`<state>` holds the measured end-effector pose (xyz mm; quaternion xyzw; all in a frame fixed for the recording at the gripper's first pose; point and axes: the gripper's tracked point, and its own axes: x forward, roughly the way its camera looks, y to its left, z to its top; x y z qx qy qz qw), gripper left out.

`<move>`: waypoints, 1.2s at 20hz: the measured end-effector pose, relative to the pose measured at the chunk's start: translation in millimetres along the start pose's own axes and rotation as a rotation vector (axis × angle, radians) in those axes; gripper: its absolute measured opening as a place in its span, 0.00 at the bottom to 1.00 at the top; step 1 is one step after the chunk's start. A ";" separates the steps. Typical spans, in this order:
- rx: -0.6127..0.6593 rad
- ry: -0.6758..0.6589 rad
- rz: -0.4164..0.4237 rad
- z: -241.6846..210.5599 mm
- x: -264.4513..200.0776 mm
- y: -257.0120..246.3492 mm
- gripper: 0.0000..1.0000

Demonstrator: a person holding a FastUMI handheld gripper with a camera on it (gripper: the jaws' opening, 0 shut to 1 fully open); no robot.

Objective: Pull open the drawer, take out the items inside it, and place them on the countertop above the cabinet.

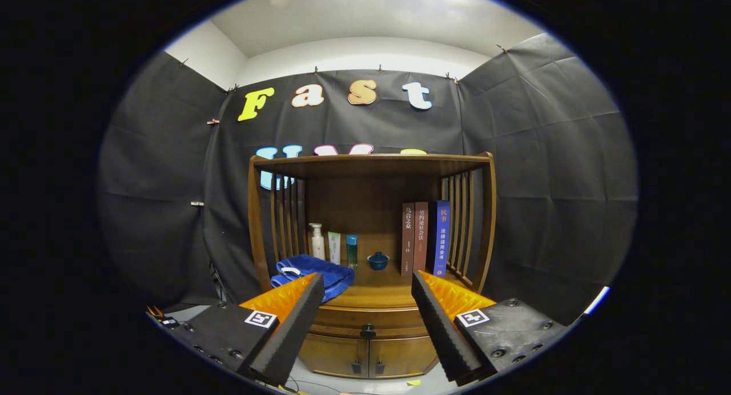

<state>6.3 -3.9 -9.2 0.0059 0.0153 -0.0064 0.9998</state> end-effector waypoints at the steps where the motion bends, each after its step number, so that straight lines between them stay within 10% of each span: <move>1: 0.003 0.003 0.001 -1.6 0.4 0.4 0.98; 24: 0.045 0.301 0.006 -181.2 97.5 -1.3 0.99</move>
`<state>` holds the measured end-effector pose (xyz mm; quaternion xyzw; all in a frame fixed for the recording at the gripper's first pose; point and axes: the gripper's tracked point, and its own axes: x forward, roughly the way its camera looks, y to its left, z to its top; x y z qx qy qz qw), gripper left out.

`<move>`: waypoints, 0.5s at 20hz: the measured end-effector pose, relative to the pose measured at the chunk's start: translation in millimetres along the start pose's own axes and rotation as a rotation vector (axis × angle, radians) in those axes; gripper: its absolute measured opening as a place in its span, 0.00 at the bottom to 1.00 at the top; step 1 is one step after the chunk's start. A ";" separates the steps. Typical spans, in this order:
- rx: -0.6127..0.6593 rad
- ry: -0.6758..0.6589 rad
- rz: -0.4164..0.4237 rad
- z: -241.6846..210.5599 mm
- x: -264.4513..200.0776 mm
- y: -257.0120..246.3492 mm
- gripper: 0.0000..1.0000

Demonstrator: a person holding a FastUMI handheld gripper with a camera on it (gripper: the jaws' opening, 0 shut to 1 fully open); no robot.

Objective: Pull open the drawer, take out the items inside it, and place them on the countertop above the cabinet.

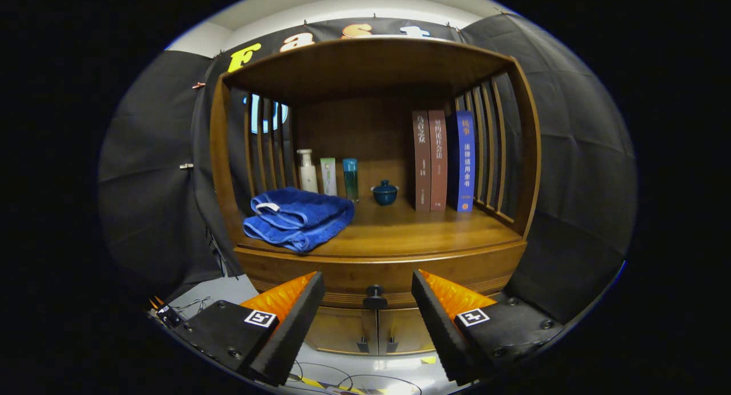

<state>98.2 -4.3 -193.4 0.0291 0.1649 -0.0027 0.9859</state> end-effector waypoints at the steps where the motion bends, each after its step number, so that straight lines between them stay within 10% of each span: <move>1: 0.004 0.012 -0.003 -7.5 9.9 -1.4 0.99; 10: 0.025 0.152 -0.012 -78.7 78.7 -1.6 0.98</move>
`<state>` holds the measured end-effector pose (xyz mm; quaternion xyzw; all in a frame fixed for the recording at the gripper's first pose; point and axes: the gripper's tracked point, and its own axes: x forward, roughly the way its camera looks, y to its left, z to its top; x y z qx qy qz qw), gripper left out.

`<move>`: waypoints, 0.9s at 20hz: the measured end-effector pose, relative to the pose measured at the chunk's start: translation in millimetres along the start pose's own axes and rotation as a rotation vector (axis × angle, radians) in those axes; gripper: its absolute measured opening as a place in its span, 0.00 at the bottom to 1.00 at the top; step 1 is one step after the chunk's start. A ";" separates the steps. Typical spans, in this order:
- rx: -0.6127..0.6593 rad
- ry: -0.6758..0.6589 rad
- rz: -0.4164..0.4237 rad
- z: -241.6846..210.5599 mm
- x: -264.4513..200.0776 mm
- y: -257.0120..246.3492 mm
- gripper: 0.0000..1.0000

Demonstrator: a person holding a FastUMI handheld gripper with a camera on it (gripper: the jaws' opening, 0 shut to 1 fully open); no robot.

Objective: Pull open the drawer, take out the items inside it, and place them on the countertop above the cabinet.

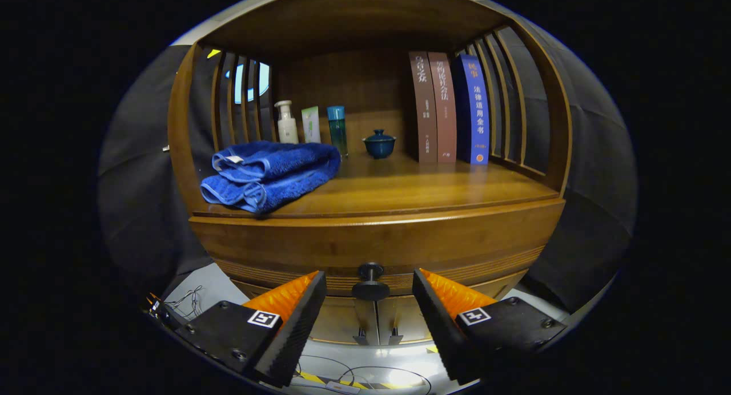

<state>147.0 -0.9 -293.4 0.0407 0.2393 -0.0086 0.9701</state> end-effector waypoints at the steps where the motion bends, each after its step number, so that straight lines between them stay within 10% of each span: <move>1: 0.003 0.006 -0.003 -4.4 4.5 -1.4 0.92; 6: -0.005 0.042 -0.023 -15.9 26.7 -4.5 0.79; 11: 0.019 0.045 -0.023 -20.6 35.6 -7.4 0.46; 18: -0.030 0.059 -0.022 -20.7 31.6 -7.1 0.38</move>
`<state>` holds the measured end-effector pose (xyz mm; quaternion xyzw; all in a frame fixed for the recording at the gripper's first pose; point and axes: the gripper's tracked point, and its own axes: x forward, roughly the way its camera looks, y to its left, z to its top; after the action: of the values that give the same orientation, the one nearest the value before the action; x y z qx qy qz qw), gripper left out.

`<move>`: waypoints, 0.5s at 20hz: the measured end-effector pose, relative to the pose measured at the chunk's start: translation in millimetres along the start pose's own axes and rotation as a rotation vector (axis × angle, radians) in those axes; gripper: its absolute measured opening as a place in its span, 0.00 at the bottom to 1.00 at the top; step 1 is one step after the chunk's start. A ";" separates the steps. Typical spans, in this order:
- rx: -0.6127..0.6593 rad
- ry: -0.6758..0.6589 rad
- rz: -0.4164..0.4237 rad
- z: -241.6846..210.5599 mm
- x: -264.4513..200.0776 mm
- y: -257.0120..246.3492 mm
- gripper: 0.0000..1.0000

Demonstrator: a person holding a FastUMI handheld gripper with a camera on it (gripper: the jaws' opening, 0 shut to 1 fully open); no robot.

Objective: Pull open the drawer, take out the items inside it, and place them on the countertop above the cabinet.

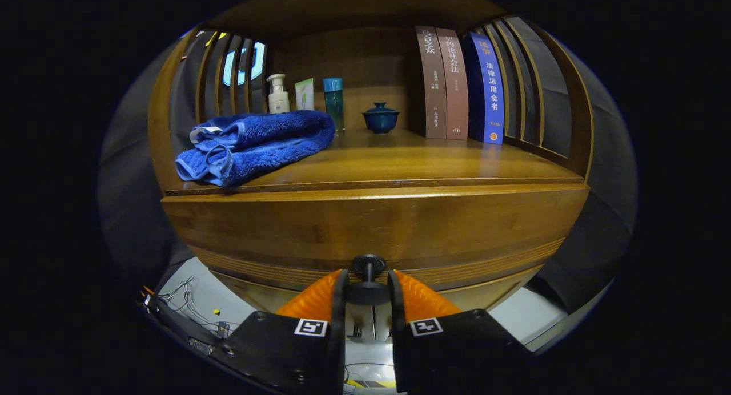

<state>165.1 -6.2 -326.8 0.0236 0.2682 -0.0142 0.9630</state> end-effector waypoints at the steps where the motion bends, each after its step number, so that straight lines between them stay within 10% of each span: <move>1: -0.002 0.004 -0.001 -0.2 -0.3 -0.3 0.38; 10: 0.013 0.039 0.002 -24.4 -50.8 -0.6 0.38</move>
<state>109.1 -4.7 -321.4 0.0302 0.2867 -0.0145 0.9574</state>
